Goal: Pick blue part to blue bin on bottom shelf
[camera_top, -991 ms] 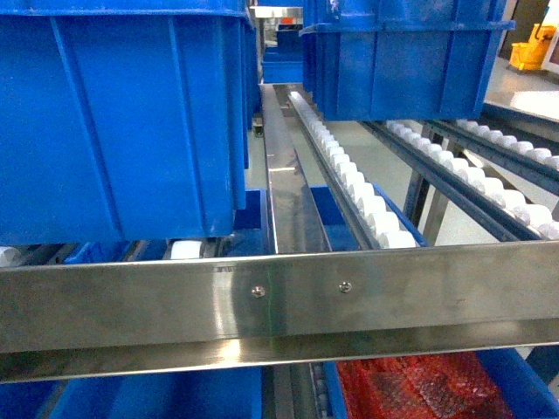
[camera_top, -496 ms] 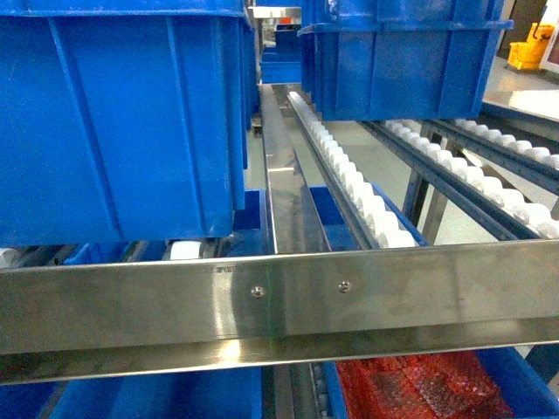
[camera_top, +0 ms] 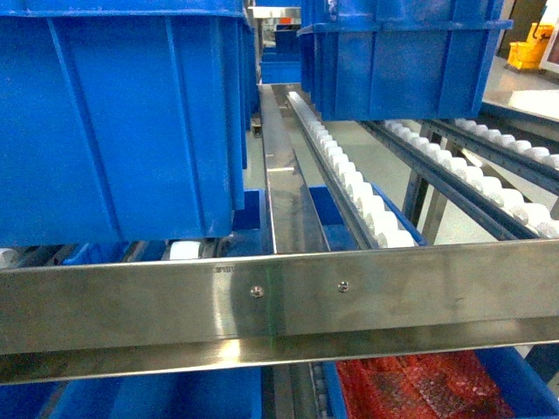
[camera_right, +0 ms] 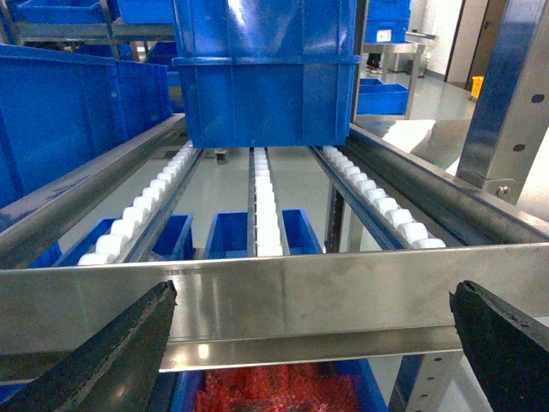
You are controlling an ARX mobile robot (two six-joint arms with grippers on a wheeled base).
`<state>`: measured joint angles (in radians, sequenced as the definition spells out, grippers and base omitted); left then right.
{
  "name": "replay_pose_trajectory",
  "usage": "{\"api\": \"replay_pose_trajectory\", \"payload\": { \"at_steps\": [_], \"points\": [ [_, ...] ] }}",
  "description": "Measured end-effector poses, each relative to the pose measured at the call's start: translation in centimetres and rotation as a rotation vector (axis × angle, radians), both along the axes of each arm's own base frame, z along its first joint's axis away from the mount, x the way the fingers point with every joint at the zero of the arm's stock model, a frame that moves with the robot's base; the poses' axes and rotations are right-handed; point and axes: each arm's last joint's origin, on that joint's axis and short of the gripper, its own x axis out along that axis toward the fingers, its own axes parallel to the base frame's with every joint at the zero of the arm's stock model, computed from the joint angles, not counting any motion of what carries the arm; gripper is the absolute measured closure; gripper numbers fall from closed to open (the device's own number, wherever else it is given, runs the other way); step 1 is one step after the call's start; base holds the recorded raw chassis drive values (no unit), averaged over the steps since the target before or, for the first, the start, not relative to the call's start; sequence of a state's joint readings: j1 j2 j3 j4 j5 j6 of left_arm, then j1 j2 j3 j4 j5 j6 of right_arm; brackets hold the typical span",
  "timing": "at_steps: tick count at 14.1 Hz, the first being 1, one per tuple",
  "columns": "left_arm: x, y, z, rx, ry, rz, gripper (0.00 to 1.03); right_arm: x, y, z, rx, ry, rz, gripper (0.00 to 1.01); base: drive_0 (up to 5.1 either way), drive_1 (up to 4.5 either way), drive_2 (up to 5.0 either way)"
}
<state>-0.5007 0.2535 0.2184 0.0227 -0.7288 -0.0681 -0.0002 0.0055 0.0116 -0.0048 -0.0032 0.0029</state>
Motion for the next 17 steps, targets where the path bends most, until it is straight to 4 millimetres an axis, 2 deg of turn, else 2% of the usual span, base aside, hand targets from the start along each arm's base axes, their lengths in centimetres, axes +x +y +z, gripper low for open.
{"api": "replay_pose_trajectory", "payload": {
  "at_steps": [17],
  "points": [
    [0.01, -0.01, -0.01, 0.001, 0.001, 0.0, 0.59, 0.0, -0.01, 0.0, 0.001, 0.0, -0.004, 0.03, 0.0, 0.0, 0.0]
  ]
}}
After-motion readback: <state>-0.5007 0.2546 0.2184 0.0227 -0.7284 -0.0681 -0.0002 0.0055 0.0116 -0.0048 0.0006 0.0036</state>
